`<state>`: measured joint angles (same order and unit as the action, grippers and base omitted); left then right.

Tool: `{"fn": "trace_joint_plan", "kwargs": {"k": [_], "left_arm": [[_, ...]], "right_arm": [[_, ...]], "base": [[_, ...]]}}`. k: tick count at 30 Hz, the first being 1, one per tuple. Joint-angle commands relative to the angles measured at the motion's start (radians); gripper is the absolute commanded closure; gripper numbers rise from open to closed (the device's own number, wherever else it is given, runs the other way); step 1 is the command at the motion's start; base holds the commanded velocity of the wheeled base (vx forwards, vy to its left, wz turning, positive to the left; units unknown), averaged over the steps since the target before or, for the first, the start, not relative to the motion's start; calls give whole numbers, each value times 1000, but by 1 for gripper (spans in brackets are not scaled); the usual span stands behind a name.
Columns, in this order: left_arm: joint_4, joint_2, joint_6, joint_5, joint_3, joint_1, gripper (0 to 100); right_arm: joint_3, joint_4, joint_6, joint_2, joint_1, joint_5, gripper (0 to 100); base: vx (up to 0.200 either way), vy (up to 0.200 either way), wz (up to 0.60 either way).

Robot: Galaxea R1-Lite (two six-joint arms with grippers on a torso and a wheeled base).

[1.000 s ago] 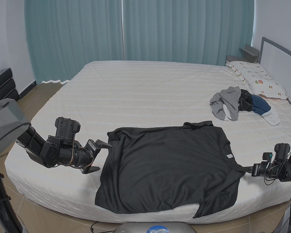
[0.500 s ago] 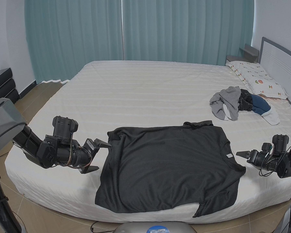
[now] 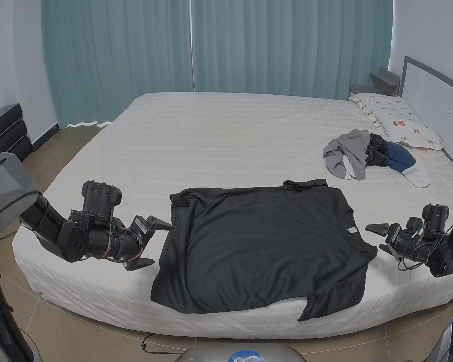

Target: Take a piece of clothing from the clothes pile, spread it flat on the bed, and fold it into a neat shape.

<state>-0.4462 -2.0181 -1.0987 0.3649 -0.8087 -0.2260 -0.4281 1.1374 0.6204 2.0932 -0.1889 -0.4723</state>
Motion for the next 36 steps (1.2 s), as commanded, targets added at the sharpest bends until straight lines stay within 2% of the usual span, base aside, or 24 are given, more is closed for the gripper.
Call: {"fn": "trace_joint_plan", "kwargs": {"k": [1, 5, 10, 16, 23, 36], "left_arm": [[1, 1, -1, 0, -1, -9, 0], [1, 1, 2, -1, 2, -16, 0], [1, 1, 0, 0, 3, -18, 0], [1, 1, 2, -3, 2, -18, 0], [0, 4, 11, -17, -1, -15, 0], [1, 1, 11, -35, -10, -4, 0]], "right_arm": [[5, 1, -1, -4, 0, 0, 0], [9, 1, -1, -4, 3, 8, 0], [11, 1, -2, -4, 16, 66, 0], [22, -1, -1, -18, 42, 81, 0], [37, 1, -1, -18, 103, 153, 0], [52, 1, -2, -9, 131, 158, 0]], "base": [[0, -200, 0], [0, -200, 0], [0, -200, 0], [0, -200, 0], [0, 0, 0], [0, 0, 0]]}}
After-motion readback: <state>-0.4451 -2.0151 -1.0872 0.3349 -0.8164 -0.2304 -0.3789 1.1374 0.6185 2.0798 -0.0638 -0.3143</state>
